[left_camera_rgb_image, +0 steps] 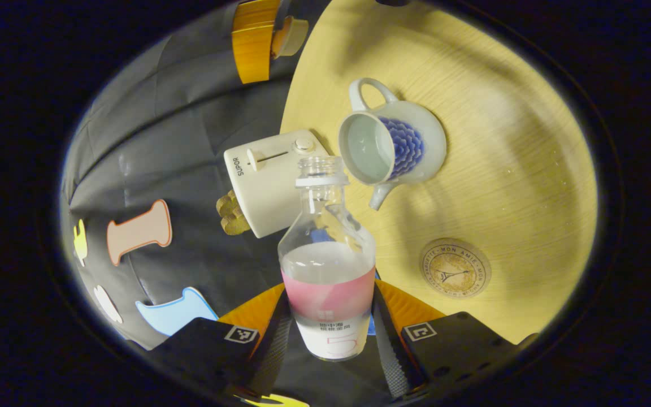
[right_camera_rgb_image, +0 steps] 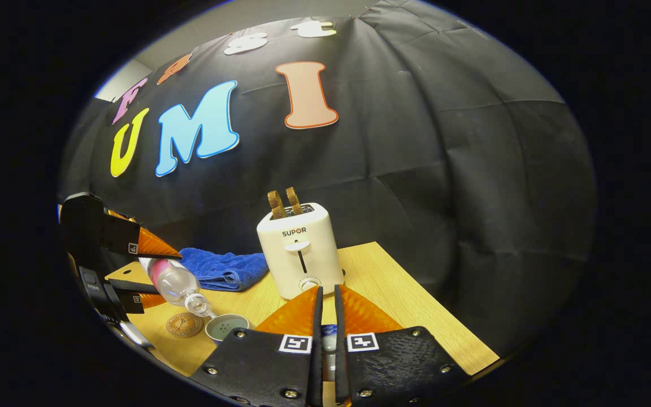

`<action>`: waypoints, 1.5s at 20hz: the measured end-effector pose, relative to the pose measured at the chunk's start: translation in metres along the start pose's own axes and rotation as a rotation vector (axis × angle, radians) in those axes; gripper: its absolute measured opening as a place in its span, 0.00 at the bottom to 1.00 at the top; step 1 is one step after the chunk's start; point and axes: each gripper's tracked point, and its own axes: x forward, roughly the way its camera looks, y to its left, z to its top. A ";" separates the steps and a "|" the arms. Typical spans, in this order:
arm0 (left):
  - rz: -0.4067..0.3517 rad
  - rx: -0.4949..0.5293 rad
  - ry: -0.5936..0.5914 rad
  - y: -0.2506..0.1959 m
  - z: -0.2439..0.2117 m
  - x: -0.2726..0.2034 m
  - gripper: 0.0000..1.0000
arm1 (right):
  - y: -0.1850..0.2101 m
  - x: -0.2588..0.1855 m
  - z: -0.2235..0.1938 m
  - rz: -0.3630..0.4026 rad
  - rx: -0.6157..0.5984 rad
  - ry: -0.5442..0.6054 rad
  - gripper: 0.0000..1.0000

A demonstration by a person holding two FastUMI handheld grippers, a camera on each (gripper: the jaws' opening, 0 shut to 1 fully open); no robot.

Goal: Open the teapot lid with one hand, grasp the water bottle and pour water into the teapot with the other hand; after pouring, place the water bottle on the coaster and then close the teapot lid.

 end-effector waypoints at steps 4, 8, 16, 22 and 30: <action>-0.003 0.104 0.024 0.008 0.000 -0.004 0.85 | 0.000 -0.001 0.000 0.001 0.007 0.002 0.08; 0.007 0.197 0.045 0.017 0.000 -0.007 0.85 | -0.001 -0.002 0.002 -0.002 0.000 0.000 0.08; 0.036 0.304 0.088 0.027 0.000 -0.011 0.85 | -0.003 -0.003 0.005 -0.003 0.017 -0.005 0.08; 0.058 0.362 0.104 0.029 0.002 -0.013 0.84 | -0.002 -0.004 0.004 0.001 0.011 -0.001 0.08; 0.076 0.415 0.117 0.033 0.005 -0.016 0.85 | -0.002 -0.004 0.007 0.005 0.014 -0.007 0.08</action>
